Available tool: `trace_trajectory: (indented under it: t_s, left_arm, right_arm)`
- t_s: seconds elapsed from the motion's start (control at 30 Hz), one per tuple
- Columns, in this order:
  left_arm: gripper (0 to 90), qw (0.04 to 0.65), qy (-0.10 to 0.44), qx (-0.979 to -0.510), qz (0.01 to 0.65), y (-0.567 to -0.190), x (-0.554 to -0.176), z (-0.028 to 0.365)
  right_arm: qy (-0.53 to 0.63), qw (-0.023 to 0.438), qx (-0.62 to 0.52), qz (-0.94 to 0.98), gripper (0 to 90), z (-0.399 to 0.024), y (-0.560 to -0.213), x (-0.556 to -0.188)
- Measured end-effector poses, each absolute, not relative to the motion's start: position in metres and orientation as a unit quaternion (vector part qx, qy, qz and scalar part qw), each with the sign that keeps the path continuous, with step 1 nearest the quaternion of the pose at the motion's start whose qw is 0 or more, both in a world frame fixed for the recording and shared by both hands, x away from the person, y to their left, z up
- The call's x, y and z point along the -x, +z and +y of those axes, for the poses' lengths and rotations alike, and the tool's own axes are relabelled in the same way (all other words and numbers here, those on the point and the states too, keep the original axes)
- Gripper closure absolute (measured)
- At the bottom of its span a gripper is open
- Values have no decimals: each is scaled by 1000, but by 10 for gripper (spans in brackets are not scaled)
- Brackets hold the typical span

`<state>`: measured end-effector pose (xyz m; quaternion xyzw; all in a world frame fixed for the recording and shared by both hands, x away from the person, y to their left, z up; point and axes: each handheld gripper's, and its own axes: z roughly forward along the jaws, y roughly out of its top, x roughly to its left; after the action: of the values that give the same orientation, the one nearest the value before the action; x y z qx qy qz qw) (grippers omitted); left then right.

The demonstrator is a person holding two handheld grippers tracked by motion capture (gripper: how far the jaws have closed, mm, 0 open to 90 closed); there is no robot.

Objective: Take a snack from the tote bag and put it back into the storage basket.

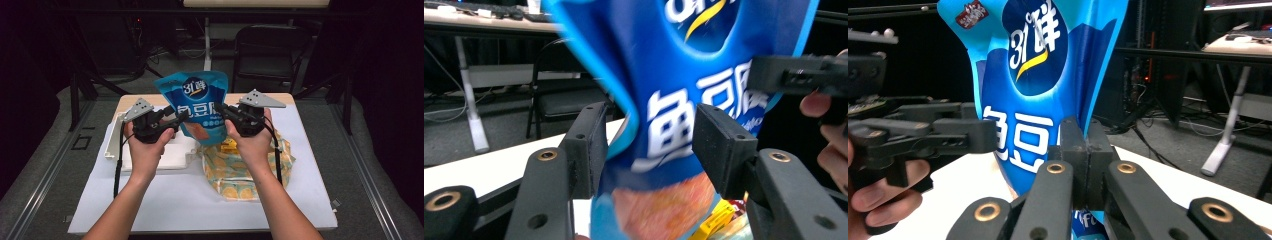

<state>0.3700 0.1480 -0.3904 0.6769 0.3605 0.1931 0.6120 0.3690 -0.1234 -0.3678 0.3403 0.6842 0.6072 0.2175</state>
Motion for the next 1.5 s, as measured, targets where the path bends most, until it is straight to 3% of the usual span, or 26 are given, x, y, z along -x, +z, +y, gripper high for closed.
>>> trace_trajectory:
  t_s: [0.17,0.27,0.37,0.57,0.77,0.9,1.5]
  left_arm:
    - [606,611,191,-672,372,-386,-369,146]
    - [823,607,185,-676,374,-382,-368,150]
    - [881,599,187,-678,382,-381,-367,153]
    - [900,614,176,-668,382,-376,-363,167]
    - [900,613,186,-659,394,-376,-363,188]
    - [900,617,184,-647,408,-382,-365,204]
    - [900,602,207,-622,456,-415,-383,260]
  right_arm:
    - [607,212,-336,688,900,-116,-372,-366]
    - [610,207,-336,687,900,-115,-374,-367]
    - [606,210,-324,695,900,-110,-374,-364]
    - [607,210,-316,698,856,-104,-375,-363]
    - [607,205,-315,700,631,-107,-379,-362]
    - [600,209,-322,702,554,-114,-384,-360]
    - [567,226,-392,689,415,-178,-427,-348]
